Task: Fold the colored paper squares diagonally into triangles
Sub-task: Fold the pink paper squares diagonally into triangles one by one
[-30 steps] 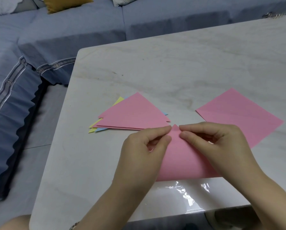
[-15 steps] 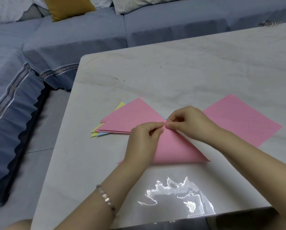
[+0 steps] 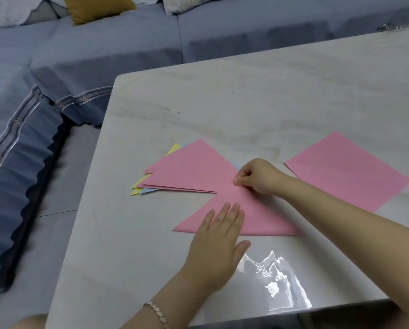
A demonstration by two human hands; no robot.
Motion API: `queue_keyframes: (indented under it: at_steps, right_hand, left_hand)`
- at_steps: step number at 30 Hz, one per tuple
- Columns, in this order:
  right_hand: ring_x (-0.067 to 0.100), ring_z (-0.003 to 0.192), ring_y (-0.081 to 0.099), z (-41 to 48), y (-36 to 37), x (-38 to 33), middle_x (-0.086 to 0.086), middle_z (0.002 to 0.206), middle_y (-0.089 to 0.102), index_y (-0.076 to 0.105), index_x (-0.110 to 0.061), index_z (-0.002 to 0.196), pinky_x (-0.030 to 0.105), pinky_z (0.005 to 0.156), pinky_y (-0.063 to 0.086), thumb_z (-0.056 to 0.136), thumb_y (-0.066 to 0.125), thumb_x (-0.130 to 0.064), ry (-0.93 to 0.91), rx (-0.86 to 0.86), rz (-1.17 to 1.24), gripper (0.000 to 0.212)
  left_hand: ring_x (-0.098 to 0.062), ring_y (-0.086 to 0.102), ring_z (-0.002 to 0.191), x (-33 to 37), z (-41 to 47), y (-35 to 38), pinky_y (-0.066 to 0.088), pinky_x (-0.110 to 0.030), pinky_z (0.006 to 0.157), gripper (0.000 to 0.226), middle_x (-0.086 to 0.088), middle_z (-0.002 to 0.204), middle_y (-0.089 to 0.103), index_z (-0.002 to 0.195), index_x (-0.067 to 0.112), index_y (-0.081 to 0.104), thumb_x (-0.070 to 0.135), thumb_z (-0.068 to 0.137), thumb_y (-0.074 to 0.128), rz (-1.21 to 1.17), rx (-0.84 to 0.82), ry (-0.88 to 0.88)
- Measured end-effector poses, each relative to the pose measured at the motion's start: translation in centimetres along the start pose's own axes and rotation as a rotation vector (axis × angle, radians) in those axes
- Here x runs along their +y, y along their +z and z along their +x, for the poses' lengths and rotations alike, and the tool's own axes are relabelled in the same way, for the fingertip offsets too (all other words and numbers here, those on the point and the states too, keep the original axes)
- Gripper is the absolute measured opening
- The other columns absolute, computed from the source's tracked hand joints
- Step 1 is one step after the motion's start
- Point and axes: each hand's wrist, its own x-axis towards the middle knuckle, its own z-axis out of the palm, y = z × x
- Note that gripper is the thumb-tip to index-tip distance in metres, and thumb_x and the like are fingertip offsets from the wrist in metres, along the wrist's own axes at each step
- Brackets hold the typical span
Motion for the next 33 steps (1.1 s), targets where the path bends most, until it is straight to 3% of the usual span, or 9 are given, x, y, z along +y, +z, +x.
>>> queue_keyframes:
  at_steps: [3, 5, 12, 14, 17, 19, 23, 26, 33]
  right_hand:
    - [0.002, 0.048, 0.043, 0.0, 0.3, 0.1, -0.013, 0.051, 0.052, 0.067, 0.008, 0.079, 0.011, 0.046, 0.033, 0.084, 0.063, -0.014, -0.022, 0.022, -0.01, 0.023]
    - [0.002, 0.055, 0.046, -0.1, 0.4, 0.1, -0.012, 0.06, 0.054, 0.07, 0.004, 0.084, 0.01, 0.05, 0.034, 0.084, 0.063, -0.015, -0.045, 0.036, -0.017, 0.02]
    - [0.006, 0.067, 0.051, -0.6, 0.6, -0.1, -0.013, 0.07, 0.056, 0.071, -0.007, 0.083, 0.012, 0.056, 0.037, 0.084, 0.063, -0.015, -0.036, 0.081, -0.031, 0.012]
    - [0.01, 0.07, 0.054, -1.0, 0.8, 0.1, -0.013, 0.07, 0.056, 0.07, -0.012, 0.08, 0.02, 0.059, 0.041, 0.083, 0.063, -0.016, -0.031, 0.121, -0.041, 0.008]
    - [0.027, 0.09, 0.057, -3.1, 1.6, 0.5, 0.003, 0.09, 0.061, 0.067, -0.009, 0.095, 0.033, 0.076, 0.046, 0.084, 0.055, -0.01, -0.221, 0.415, -0.29, 0.017]
    - [0.032, 0.082, 0.06, -5.6, 2.3, 1.0, 0.011, 0.089, 0.064, 0.069, -0.005, 0.092, 0.034, 0.071, 0.046, 0.08, 0.048, -0.012, -0.477, 0.601, -0.432, 0.024]
    - [0.026, 0.072, 0.059, -10.5, 5.4, 3.4, 0.005, 0.08, 0.064, 0.07, -0.009, 0.08, 0.03, 0.065, 0.046, 0.076, 0.056, -0.014, -0.566, 0.467, -0.54, 0.015]
    - [0.022, 0.078, 0.06, -11.7, 7.2, 5.0, 0.001, 0.083, 0.064, 0.07, -0.011, 0.087, 0.028, 0.072, 0.043, 0.078, 0.059, -0.018, -0.55, 0.396, -0.601, 0.015]
    - [0.019, 0.079, 0.059, -11.8, 8.4, 5.2, 0.001, 0.082, 0.063, 0.07, -0.009, 0.094, 0.026, 0.076, 0.043, 0.082, 0.054, -0.016, -0.616, 0.461, -0.552, 0.022]
  left_hand:
    - [-0.02, 0.035, 0.135, -0.3, -0.8, 0.4, 0.022, -0.04, 0.105, 0.064, -0.003, 0.145, 0.041, 0.138, 0.013, 0.039, 0.052, 0.096, 0.009, 0.042, -0.08, 0.012]
    - [-0.021, 0.026, 0.138, -0.4, -1.4, 0.7, 0.019, -0.044, 0.105, 0.068, -0.004, 0.148, 0.035, 0.14, 0.013, 0.036, 0.056, 0.094, 0.011, 0.066, -0.086, 0.038]
    - [-0.029, 0.024, 0.138, -0.5, -3.3, 0.6, 0.016, -0.058, 0.099, 0.073, -0.001, 0.15, 0.032, 0.142, 0.018, 0.033, 0.066, 0.089, 0.013, 0.154, -0.113, 0.048]
    - [-0.029, 0.025, 0.138, -0.3, -3.4, 0.6, 0.015, -0.059, 0.099, 0.073, 0.0, 0.15, 0.031, 0.142, 0.02, 0.033, 0.067, 0.089, 0.014, 0.15, -0.109, 0.028]
    - [-0.026, 0.024, 0.138, -0.1, -3.4, 0.5, 0.015, -0.058, 0.099, 0.071, 0.003, 0.149, 0.034, 0.141, 0.022, 0.035, 0.066, 0.089, 0.014, 0.116, -0.086, 0.007]
    - [-0.023, 0.025, 0.137, 0.0, -3.3, 0.5, 0.015, -0.056, 0.101, 0.072, 0.004, 0.148, 0.036, 0.139, 0.019, 0.038, 0.065, 0.09, 0.014, 0.082, -0.068, -0.012]
    - [-0.015, 0.026, 0.137, 0.0, -3.2, 0.7, 0.016, -0.05, 0.104, 0.076, -0.002, 0.147, 0.038, 0.137, 0.01, 0.042, 0.064, 0.091, 0.015, 0.01, -0.044, -0.081]
    - [-0.011, 0.026, 0.137, -0.1, -3.2, 0.7, 0.016, -0.047, 0.105, 0.075, -0.003, 0.147, 0.037, 0.137, 0.01, 0.042, 0.062, 0.091, 0.016, -0.017, -0.023, -0.101]
    - [-0.009, 0.025, 0.136, 0.1, -3.2, 0.8, 0.014, -0.046, 0.107, 0.063, -0.001, 0.147, 0.036, 0.139, 0.013, 0.039, 0.049, 0.087, 0.035, -0.035, 0.056, -0.091]
